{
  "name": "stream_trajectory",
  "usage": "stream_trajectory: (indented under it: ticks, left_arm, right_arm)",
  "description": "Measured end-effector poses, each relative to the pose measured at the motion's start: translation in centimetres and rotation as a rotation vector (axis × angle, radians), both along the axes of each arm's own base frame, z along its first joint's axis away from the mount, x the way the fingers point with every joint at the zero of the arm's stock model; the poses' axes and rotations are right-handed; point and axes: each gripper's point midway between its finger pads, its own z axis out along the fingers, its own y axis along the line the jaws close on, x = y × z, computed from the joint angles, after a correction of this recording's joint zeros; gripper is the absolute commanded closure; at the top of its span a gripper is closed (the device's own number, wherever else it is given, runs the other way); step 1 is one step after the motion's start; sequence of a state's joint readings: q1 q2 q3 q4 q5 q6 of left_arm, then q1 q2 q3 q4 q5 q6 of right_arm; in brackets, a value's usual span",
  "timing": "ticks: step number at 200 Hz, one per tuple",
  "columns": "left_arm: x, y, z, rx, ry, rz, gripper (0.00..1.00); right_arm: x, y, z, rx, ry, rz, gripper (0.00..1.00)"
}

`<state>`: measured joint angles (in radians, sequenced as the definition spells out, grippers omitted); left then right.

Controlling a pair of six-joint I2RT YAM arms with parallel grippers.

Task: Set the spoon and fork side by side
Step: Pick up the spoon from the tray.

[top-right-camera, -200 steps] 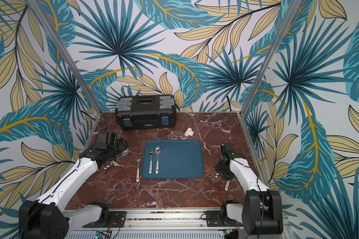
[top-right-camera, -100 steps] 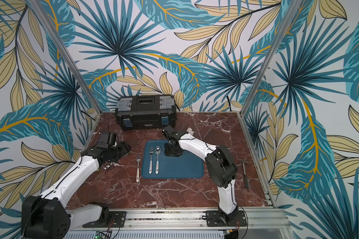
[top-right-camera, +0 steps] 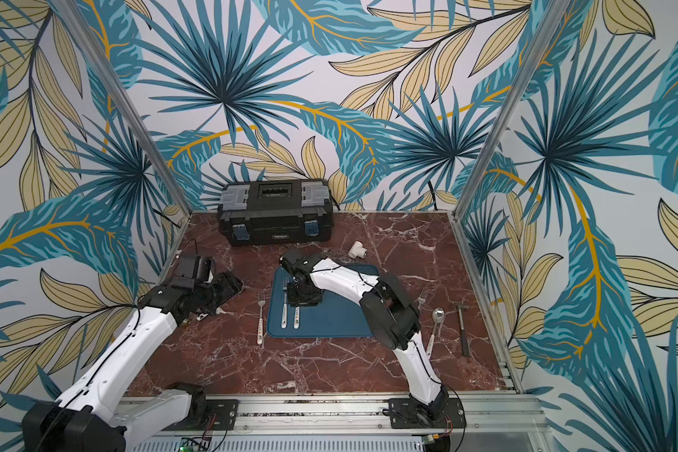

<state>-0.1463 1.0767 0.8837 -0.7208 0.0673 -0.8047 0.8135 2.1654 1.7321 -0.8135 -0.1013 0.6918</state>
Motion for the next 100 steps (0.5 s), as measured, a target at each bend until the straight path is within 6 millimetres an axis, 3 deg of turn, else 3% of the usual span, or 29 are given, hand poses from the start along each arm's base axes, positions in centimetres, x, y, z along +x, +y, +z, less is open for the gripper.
stream_trajectory:
  ticks: [40,100]
  left_arm:
    - [-0.4,0.1,0.6,0.0,-0.016,0.001,0.28]
    - [-0.5,0.1,0.6,0.0,-0.017,0.0,0.28]
  right_arm:
    - [-1.9,0.6,-1.6,-0.057,0.035,0.043,0.6]
    - [-1.5,-0.7,-1.7,-0.143,0.008,0.017,0.79]
